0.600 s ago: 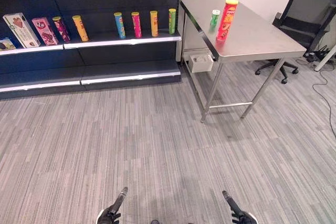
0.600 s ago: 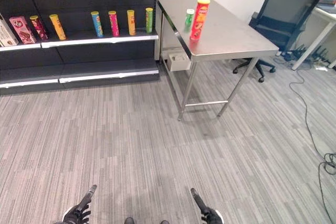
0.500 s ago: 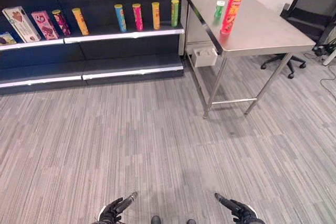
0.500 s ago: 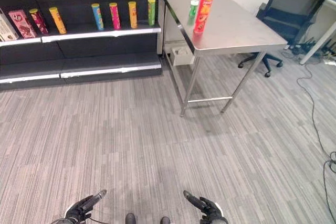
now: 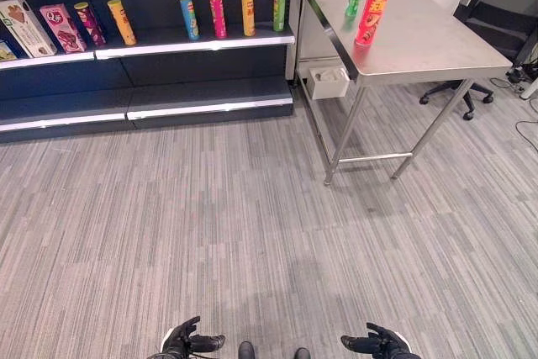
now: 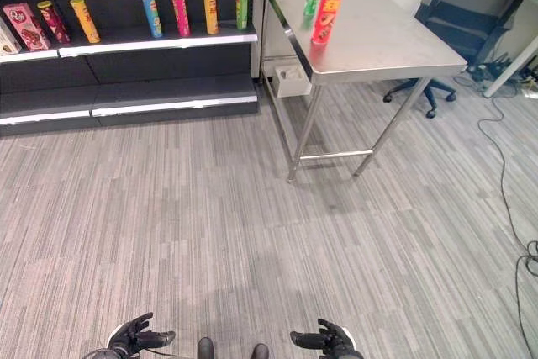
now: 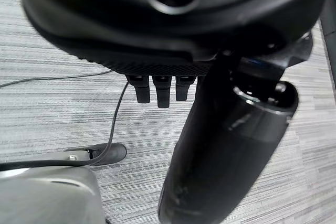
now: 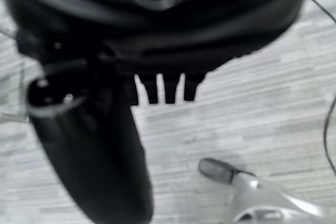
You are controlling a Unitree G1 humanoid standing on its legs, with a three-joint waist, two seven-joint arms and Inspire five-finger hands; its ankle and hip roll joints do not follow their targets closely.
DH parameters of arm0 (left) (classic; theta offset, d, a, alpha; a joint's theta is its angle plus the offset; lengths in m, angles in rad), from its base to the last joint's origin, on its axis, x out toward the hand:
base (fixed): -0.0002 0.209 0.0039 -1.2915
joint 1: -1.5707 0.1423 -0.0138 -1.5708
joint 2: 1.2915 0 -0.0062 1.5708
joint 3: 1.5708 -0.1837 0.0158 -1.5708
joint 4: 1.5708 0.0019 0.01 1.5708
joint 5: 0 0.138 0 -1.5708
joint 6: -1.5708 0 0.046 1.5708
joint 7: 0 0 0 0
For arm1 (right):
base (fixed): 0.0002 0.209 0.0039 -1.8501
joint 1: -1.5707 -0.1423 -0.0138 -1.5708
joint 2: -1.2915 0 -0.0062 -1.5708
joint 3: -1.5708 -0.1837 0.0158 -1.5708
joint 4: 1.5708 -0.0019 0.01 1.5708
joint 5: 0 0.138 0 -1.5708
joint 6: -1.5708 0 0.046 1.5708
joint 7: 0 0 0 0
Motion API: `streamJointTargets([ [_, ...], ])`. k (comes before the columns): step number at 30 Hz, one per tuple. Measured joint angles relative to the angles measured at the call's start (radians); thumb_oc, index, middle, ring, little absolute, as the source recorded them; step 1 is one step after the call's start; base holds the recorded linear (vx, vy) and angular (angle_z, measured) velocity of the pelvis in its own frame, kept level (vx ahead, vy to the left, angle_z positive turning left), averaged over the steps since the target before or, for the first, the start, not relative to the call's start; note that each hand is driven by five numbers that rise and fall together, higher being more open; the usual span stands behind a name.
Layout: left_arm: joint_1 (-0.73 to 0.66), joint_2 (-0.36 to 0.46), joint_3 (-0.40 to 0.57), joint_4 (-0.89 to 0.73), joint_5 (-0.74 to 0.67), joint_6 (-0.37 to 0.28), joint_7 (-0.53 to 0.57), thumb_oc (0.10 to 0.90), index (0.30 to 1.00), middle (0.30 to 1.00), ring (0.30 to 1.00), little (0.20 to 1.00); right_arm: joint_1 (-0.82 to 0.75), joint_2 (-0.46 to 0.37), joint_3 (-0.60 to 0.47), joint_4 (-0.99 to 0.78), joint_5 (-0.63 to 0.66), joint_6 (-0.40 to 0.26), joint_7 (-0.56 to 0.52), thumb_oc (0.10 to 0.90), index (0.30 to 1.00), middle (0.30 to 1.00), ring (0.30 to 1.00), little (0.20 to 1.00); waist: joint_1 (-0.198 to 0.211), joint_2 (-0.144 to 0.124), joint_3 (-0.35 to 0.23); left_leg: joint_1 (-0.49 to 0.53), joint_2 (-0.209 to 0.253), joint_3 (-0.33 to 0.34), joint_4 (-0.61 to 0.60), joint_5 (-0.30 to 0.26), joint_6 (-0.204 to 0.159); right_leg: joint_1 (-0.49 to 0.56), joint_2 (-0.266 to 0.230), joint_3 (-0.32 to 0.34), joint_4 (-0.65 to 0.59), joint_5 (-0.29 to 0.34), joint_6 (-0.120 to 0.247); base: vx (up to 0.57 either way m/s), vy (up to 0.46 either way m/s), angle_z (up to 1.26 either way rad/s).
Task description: Put the goods on the table back onto the shelves and tidy them up.
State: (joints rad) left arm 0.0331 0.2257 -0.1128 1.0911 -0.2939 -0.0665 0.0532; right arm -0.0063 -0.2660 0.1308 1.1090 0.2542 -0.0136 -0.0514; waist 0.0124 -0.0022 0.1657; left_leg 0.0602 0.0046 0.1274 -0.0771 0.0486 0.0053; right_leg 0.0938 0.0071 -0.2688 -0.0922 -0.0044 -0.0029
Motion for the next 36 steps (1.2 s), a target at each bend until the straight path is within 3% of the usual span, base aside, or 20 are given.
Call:
streamJointTargets([
  [7, 0.024, -0.008, 0.017, 0.004, -0.070, 0.001, 0.000, 0.800, 0.900, 0.900, 0.900, 0.900, 0.004, -0.001, 0.000, 0.003, 0.000, 0.000, 0.002, 0.800, 0.900, 0.900, 0.900, 0.900, 0.001, 0.005, 0.019, -0.008, 0.005, -0.004, 0.001, 0.002, -0.003, -0.005, 0.006, 0.000, 0.000, 0.005, -0.007, 0.00, -0.084, 0.01],
  [8, 0.016, -0.008, 0.016, 0.006, -0.069, 0.000, 0.001, 0.800, 0.900, 0.900, 0.900, 0.900, 0.003, 0.000, 0.001, 0.001, 0.001, -0.003, 0.002, 0.800, 0.900, 0.900, 0.900, 0.900, -0.002, 0.005, 0.025, -0.045, 0.014, -0.005, 0.061, -0.017, -0.044, -0.031, 0.017, -0.001, 0.030, -0.008, -0.013, -0.06, -0.229, 0.21],
  [9, -0.017, -0.005, 0.018, 0.005, -0.073, -0.003, 0.003, 0.800, 0.900, 0.900, 0.900, 0.900, -0.006, 0.006, 0.002, -0.020, 0.001, -0.012, 0.003, 0.800, 0.900, 0.900, 0.900, 0.900, 0.005, -0.009, 0.049, -0.165, 0.013, -0.017, 0.227, -0.045, -0.080, -0.100, 0.013, -0.003, 0.122, -0.061, -0.033, 0.11, -0.147, 0.50],
  [10, -0.060, 0.029, 0.017, -0.002, -0.080, -0.016, 0.002, 0.800, 0.900, 0.900, 0.900, 0.900, -0.030, 0.022, -0.001, -0.029, 0.003, -0.024, 0.004, 0.800, 0.900, 0.900, 0.900, 0.900, -0.001, -0.070, 0.092, -0.280, -0.008, -0.018, 0.409, -0.019, -0.112, -0.138, -0.026, 0.008, 0.156, -0.075, -0.077, 0.15, -0.070, 0.59],
  [12, -0.084, 0.026, 0.018, 0.008, -0.097, -0.014, 0.005, 0.800, 0.900, 0.900, 0.900, 0.900, -0.046, 0.024, -0.002, -0.017, 0.008, -0.011, -0.001, 0.800, 0.900, 0.900, 0.900, 0.900, 0.023, -0.085, 0.119, -0.369, 0.014, -0.036, 0.564, -0.010, -0.120, -0.119, -0.024, 0.024, 0.139, -0.062, -0.100, 0.23, -0.021, 0.20],
  [14, -0.086, 0.009, 0.046, 0.007, -0.134, -0.024, 0.004, 0.800, 0.900, 0.900, 0.900, 0.900, -0.046, 0.011, -0.001, -0.018, 0.021, -0.014, -0.008, 0.800, 0.900, 0.900, 0.900, 0.900, 0.026, -0.072, 0.134, -0.366, 0.042, -0.054, 0.454, -0.015, -0.116, -0.059, -0.003, 0.025, 0.071, -0.053, -0.106, 0.43, 0.077, -0.05],
  [17, -0.083, -0.010, 0.046, 0.001, -0.137, -0.017, 0.002, 0.800, 0.900, 0.900, 0.900, 0.900, -0.063, -0.003, 0.001, -0.017, 0.023, -0.013, -0.011, 0.800, 0.900, 0.900, 0.900, 0.900, 0.033, -0.052, 0.137, -0.337, 0.055, -0.063, 0.081, 0.026, -0.157, -0.018, 0.016, 0.050, 0.003, -0.047, -0.088, 0.39, 0.109, -0.15],
  [20, -0.084, -0.024, 0.057, -0.004, -0.139, -0.021, 0.001, 0.800, 0.900, 0.900, 0.900, 0.900, -0.081, -0.021, 0.017, -0.013, 0.023, -0.009, -0.016, 0.800, 0.900, 0.900, 0.900, 0.900, 0.059, 0.004, 0.155, -0.383, 0.118, -0.037, -0.026, 0.050, -0.175, 0.030, 0.071, 0.095, -0.009, -0.062, -0.078, 0.54, 0.214, -0.25],
  [21, -0.089, -0.025, 0.073, -0.011, -0.140, -0.026, 0.001, 0.800, 0.900, 0.900, 0.900, 0.900, -0.081, -0.021, 0.017, -0.013, 0.023, -0.009, -0.016, 0.800, 0.900, 0.900, 0.900, 0.900, 0.090, 0.003, 0.153, -0.390, 0.132, -0.008, -0.024, 0.052, -0.172, 0.051, 0.073, 0.130, -0.009, -0.080, -0.074, 0.57, 0.242, -0.71],
  [24, -0.075, -0.021, 0.124, 0.018, -0.134, -0.025, -0.001, 0.800, 0.900, 0.900, 0.900, 0.900, -0.080, -0.018, 0.018, -0.017, 0.021, -0.008, -0.013, 0.800, 0.900, 0.900, 0.900, 0.900, 0.117, -0.016, 0.127, -0.357, 0.116, 0.040, -0.019, 0.056, -0.132, 0.118, 0.048, 0.180, -0.008, -0.135, -0.045, 0.44, 0.209, -0.66],
  [25, -0.058, -0.016, 0.135, 0.041, -0.133, -0.022, 0.000, 0.800, 0.900, 0.900, 0.900, 0.900, -0.059, -0.011, 0.018, -0.017, 0.019, -0.009, -0.009, 0.800, 0.900, 0.900, 0.900, 0.900, 0.122, -0.045, 0.096, -0.332, 0.095, 0.042, -0.014, 0.058, -0.114, 0.135, 0.019, 0.197, -0.001, -0.155, -0.034, 0.36, 0.179, -0.76],
  [26, -0.020, -0.007, 0.130, 0.054, -0.121, -0.012, 0.003, 0.800, 0.900, 0.900, 0.900, 0.900, -0.041, 0.001, 0.020, -0.015, 0.016, -0.014, -0.005, 0.800, 0.900, 0.900, 0.900, 0.900, 0.123, -0.074, 0.050, -0.313, 0.064, 0.045, -0.013, 0.125, -0.054, 0.149, -0.014, 0.206, 0.024, -0.170, 0.011, 0.42, 0.227, -0.72],
  [27, -0.012, 0.005, 0.130, 0.062, -0.104, -0.010, 0.002, 0.800, 0.900, 0.900, 0.900, 0.900, -0.037, 0.007, 0.029, -0.018, 0.012, -0.017, 0.001, 0.800, 0.900, 0.900, 0.900, 0.900, 0.114, -0.093, 0.044, -0.283, 0.047, 0.057, -0.006, 0.164, -0.006, 0.140, -0.036, 0.188, 0.106, -0.191, 0.046, 0.33, 0.228, -0.49],
  [28, -0.009, 0.013, 0.118, 0.072, -0.093, 0.011, 0.001, 0.800, 0.900, 0.900, 0.900, 0.900, -0.027, 0.015, 0.032, -0.019, 0.003, -0.018, 0.002, 0.800, 0.900, 0.900, 0.900, 0.900, 0.104, -0.088, 0.042, -0.220, 0.042, 0.057, -0.013, 0.206, 0.048, 0.055, -0.064, 0.139, 0.383, -0.202, 0.095, 0.40, 0.386, -0.14],
  [29, -0.009, 0.019, 0.112, 0.067, -0.088, 0.010, 0.000, 0.800, 0.900, 0.900, 0.900, 0.900, -0.017, 0.017, 0.032, -0.023, 0.001, -0.019, 0.006, 0.800, 0.900, 0.900, 0.900, 0.900, 0.096, -0.087, 0.041, -0.187, 0.033, 0.053, -0.013, 0.179, 0.063, 0.000, -0.088, 0.130, 0.538, -0.176, 0.140, 0.33, 0.338, -0.04],
  [30, -0.009, 0.022, 0.115, 0.067, -0.087, 0.007, -0.003, 0.800, 0.900, 0.900, 0.900, 0.900, -0.011, 0.017, 0.043, -0.026, -0.001, -0.018, 0.006, 0.800, 0.900, 0.900, 0.900, 0.900, 0.090, -0.082, 0.043, -0.155, 0.007, 0.050, -0.013, 0.119, 0.071, -0.079, -0.111, 0.146, 0.728, -0.086, 0.201, 0.46, 0.437, 0.35],
  [31, -0.011, 0.026, 0.088, 0.067, -0.086, 0.008, -0.001, 0.800, 0.900, 0.900, 0.900, 0.900, -0.012, 0.018, 0.032, -0.036, -0.007, -0.020, 0.006, 0.800, 0.900, 0.900, 0.900, 0.900, 0.052, -0.083, 0.041, -0.095, -0.019, 0.034, -0.012, 0.108, 0.073, -0.249, -0.204, 0.141, 1.063, 0.093, 0.234, 0.37, 0.271, 0.48],
  [33, -0.009, 0.032, 0.052, 0.043, -0.077, 0.003, 0.000, 0.800, 0.900, 0.900, 0.900, 0.900, 0.007, 0.026, 0.013, -0.034, -0.005, -0.019, 0.006, 0.800, 0.900, 0.900, 0.900, 0.900, 0.046, -0.045, 0.045, -0.028, -0.032, 0.032, -0.013, 0.048, 0.110, -0.388, -0.261, 0.114, 1.103, 0.027, 0.213, 0.38, 0.197, 0.33],
  [34, -0.008, 0.035, 0.044, 0.036, -0.076, 0.003, 0.000, 0.800, 0.900, 0.900, 0.900, 0.900, -0.014, 0.024, 0.000, -0.038, 0.001, -0.026, 0.004, 0.800, 0.900, 0.900, 0.900, 0.900, 0.034, -0.025, 0.047, 0.012, -0.033, 0.029, -0.013, 0.023, 0.106, -0.460, -0.268, 0.099, 1.029, -0.015, 0.189, 0.43, 0.065, 0.18],
  [36, -0.012, 0.036, 0.039, 0.033, -0.075, 0.002, 0.000, 0.800, 0.900, 0.900, 0.900, 0.900, -0.026, 0.014, 0.000, -0.054, -0.003, -0.028, 0.004, 0.800, 0.900, 0.900, 0.900, 0.900, 0.007, 0.002, 0.041, 0.063, -0.029, 0.014, -0.012, -0.021, 0.097, -0.475, -0.249, 0.069, 0.801, -0.055, 0.178, 0.45, 0.020, 0.33],
])
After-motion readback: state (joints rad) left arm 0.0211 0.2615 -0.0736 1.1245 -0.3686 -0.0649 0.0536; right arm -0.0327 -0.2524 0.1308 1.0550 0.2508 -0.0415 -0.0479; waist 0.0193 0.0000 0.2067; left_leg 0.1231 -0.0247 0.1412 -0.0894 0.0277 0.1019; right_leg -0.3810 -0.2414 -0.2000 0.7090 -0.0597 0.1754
